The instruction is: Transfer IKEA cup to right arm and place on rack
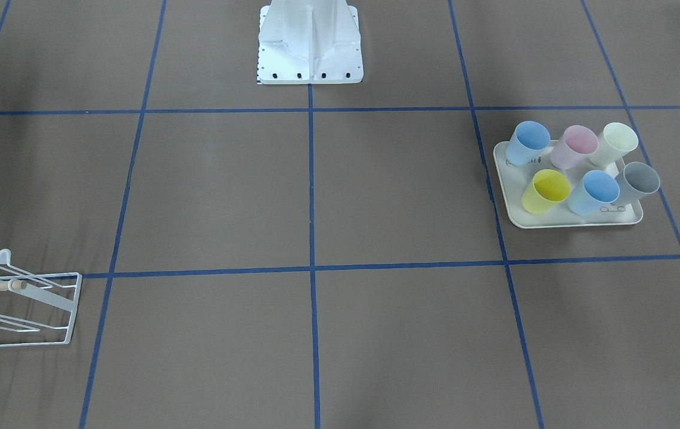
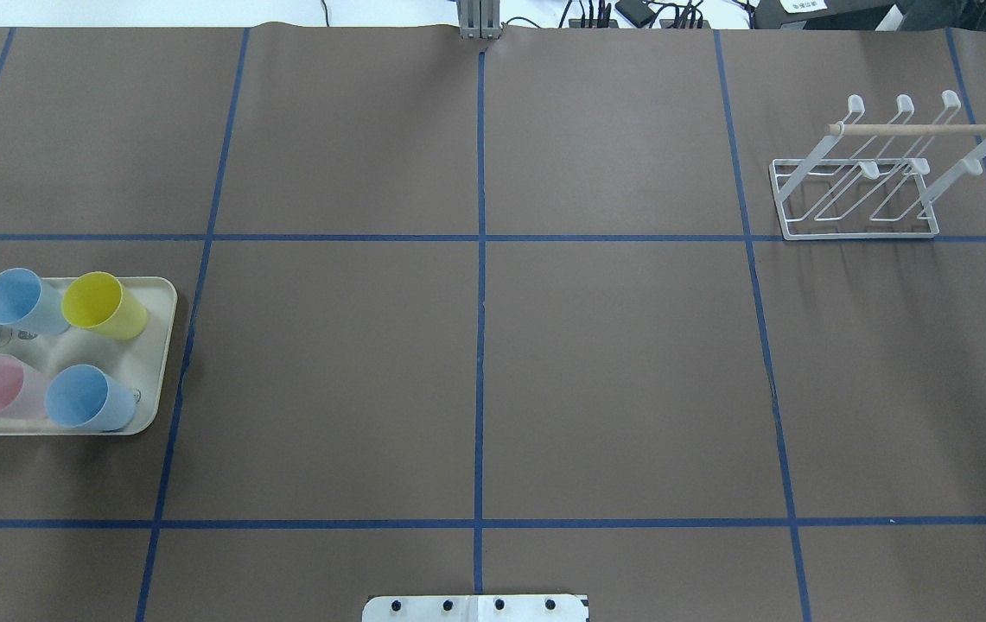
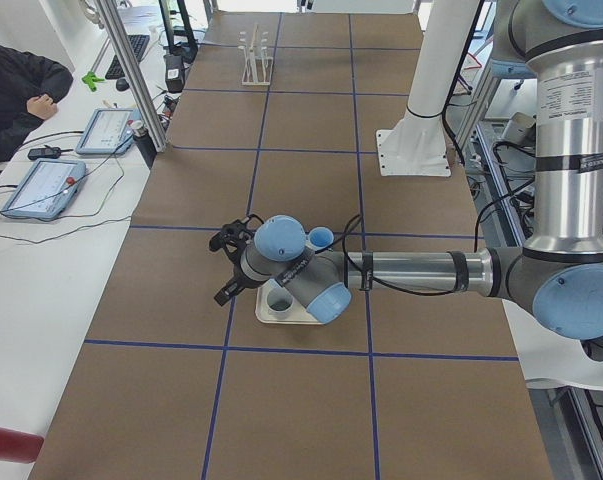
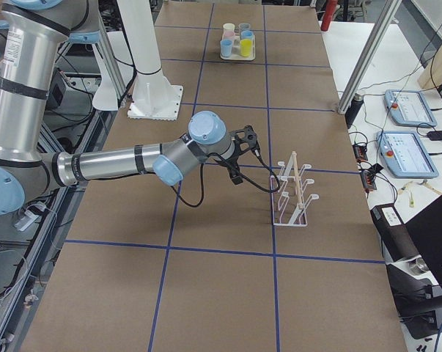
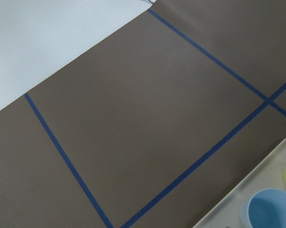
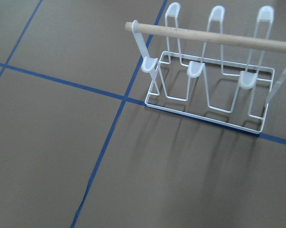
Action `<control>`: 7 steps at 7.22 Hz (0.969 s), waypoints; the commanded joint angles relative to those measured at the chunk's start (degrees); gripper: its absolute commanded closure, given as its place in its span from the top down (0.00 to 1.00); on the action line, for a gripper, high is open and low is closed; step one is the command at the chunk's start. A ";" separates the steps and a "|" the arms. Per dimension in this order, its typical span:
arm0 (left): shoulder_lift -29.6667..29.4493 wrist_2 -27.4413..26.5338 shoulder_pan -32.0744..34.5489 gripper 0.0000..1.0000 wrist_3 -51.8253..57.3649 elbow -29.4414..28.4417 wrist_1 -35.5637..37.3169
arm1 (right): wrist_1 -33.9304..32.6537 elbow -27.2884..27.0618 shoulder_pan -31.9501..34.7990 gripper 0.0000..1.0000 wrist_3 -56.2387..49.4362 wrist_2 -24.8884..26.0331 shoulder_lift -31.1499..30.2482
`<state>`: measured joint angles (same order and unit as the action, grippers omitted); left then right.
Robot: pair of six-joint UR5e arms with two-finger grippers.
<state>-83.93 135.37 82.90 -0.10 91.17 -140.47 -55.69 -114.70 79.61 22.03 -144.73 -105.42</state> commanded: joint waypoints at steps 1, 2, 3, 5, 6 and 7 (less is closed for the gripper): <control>3.75 -2.81 -6.33 1.00 -9.63 -2.13 -10.67 | 1.46 -0.43 -3.48 0.98 3.18 0.68 0.65; 4.20 -4.57 -8.35 1.00 -10.62 -2.83 -11.84 | 1.46 -0.96 -6.10 0.98 5.29 2.59 0.92; 4.21 -6.15 -9.50 1.00 -10.63 -5.10 -14.20 | 1.46 -1.83 -9.35 0.98 9.40 5.40 1.88; 4.21 -7.74 -11.69 1.00 -14.38 -7.75 -18.52 | 1.72 -2.90 -13.24 0.98 11.98 8.32 2.15; 4.21 -10.45 -13.89 1.00 -16.75 -7.84 -19.83 | 1.72 -2.98 -14.03 0.98 12.25 9.46 2.24; 4.21 -11.43 -15.65 1.00 -18.87 -7.93 -20.63 | 1.72 -2.90 -15.26 0.98 12.77 10.69 2.76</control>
<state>-79.72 125.72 69.55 -16.22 83.48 -159.77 -53.98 -117.57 65.83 34.14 -135.55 -103.12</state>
